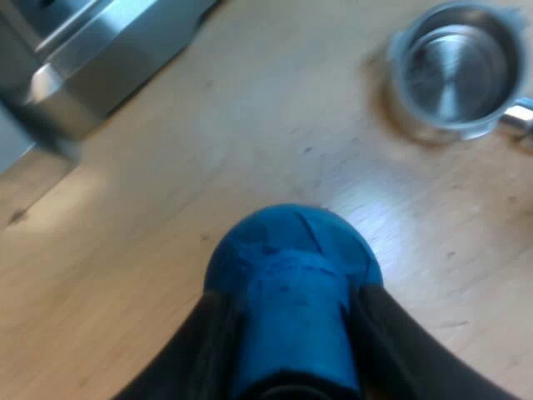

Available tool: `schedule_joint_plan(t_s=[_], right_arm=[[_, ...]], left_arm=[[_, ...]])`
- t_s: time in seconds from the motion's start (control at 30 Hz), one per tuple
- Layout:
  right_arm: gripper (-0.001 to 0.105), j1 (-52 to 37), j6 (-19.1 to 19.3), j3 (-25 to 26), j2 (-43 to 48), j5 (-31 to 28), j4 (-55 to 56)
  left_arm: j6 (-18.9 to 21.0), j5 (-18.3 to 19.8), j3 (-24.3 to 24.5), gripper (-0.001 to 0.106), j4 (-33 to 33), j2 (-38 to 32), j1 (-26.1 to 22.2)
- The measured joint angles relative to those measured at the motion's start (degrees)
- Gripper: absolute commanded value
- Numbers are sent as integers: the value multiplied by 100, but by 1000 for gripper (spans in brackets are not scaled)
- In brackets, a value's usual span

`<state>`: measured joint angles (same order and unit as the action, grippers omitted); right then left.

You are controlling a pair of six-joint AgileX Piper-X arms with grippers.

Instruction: Grind coffee beans and then tamp

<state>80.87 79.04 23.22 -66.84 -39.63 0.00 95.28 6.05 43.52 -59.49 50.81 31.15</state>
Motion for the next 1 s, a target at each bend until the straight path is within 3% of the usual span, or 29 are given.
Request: schedule_joint_plan(t_s=[0.13, 0.33, 0.43, 0.7, 1.0], right_arm=[[71, 0, 67, -129, 10, 0, -64], [71, 0, 68, -226, 8, 10, -63], [71, 0, 68, -226, 8, 10, -71], [71, 0, 68, -226, 8, 32, -71], [71, 0, 68, -226, 8, 32, -71]], left_arm=[[33, 333, 57, 0, 37, 99, 20], [118, 809, 607, 0, 201, 637, 53], [118, 862, 830, 0, 239, 846, 164], [271, 808, 1011, 0, 640, 1718, 1133], [299, 596, 1011, 0, 867, 2392, 1181]])
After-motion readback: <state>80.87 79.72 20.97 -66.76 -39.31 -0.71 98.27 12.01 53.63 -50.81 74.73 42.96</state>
